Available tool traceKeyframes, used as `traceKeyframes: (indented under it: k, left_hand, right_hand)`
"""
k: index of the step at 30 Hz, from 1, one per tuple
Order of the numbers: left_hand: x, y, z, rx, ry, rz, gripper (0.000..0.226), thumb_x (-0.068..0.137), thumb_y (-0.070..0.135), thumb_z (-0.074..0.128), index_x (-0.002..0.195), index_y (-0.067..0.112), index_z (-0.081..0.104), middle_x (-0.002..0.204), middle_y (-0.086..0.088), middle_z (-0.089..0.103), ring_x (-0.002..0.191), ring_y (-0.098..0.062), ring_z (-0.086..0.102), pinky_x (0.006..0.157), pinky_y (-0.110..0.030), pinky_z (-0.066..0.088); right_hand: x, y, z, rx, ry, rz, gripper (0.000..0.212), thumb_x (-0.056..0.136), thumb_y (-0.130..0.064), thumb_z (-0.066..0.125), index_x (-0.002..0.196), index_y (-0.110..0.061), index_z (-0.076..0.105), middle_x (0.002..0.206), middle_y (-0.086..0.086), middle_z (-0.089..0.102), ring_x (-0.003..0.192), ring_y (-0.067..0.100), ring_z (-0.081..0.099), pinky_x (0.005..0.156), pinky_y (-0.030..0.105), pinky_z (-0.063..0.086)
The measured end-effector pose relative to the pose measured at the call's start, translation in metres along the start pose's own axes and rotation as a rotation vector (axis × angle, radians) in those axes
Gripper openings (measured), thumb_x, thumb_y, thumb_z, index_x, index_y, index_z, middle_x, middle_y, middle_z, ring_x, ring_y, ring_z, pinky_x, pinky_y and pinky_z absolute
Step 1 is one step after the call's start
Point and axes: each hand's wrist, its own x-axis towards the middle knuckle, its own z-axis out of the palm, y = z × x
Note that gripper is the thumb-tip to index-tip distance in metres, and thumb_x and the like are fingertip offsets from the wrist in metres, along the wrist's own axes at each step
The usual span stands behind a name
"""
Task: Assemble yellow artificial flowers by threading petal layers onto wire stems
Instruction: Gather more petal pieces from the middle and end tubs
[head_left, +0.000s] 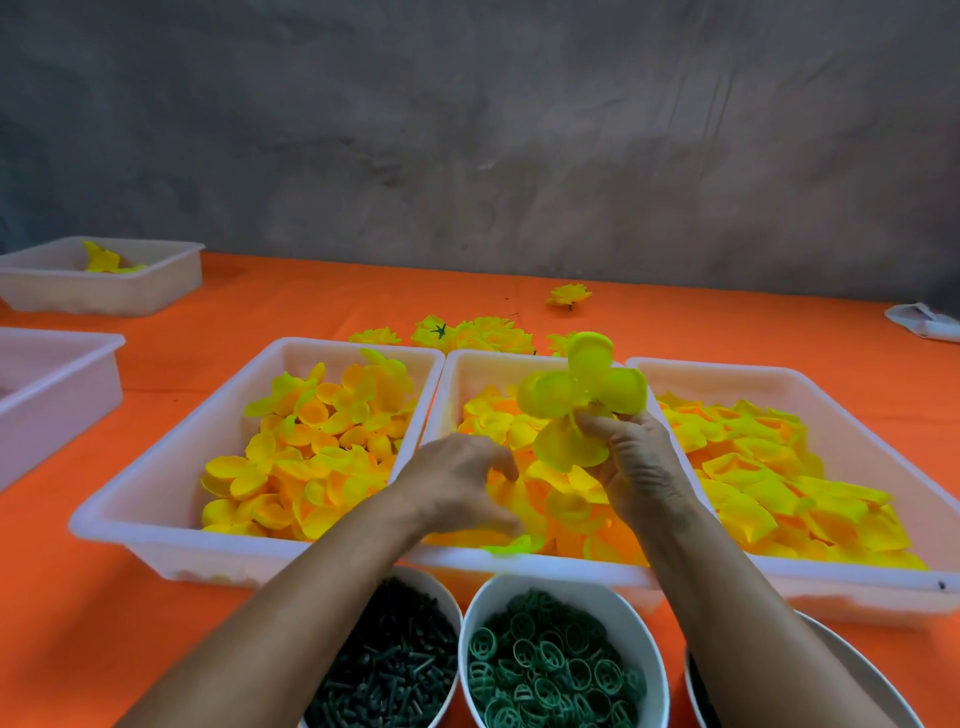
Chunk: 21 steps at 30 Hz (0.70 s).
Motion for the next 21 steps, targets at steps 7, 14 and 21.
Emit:
traceKeyframes:
  k: [7,14,21]
  left_hand:
    - [0.004,-0.003,0.0,-0.124,0.013,-0.001,0.048,0.066,0.042,0.079,0.109,0.028,0.064,0.102,0.011,0.064,0.094,-0.012,0.06,0.077,-0.027,0.046]
    - [0.001,-0.002,-0.013,-0.848,0.198,-0.046,0.029,0.075,0.026,0.05,0.087,0.005,0.065,0.076,-0.007,0.062,0.069,-0.013,0.056,0.058,-0.023,0.041]
    - [-0.002,0.0,-0.012,-1.017,0.385,-0.084,0.012,0.08,0.022,0.07,0.078,0.01,0.069,0.063,-0.002,0.057,0.056,-0.01,0.05,0.048,-0.021,0.041]
  right_hand:
    - [-0.004,0.003,0.001,-0.131,-0.089,0.079,0.021,0.081,0.003,0.063,0.091,-0.016,0.064,0.078,0.002,0.067,0.067,0.017,0.06,0.057,0.026,0.046]
    - [-0.007,0.005,0.002,-0.22,-0.153,0.037,0.022,0.078,0.003,0.067,0.096,-0.009,0.069,0.084,0.004,0.072,0.076,0.02,0.066,0.065,0.03,0.052]
    - [-0.018,0.003,0.011,-0.314,-0.302,-0.036,0.014,0.072,0.001,0.074,0.08,-0.011,0.071,0.075,0.002,0.074,0.068,0.012,0.068,0.06,0.024,0.054]
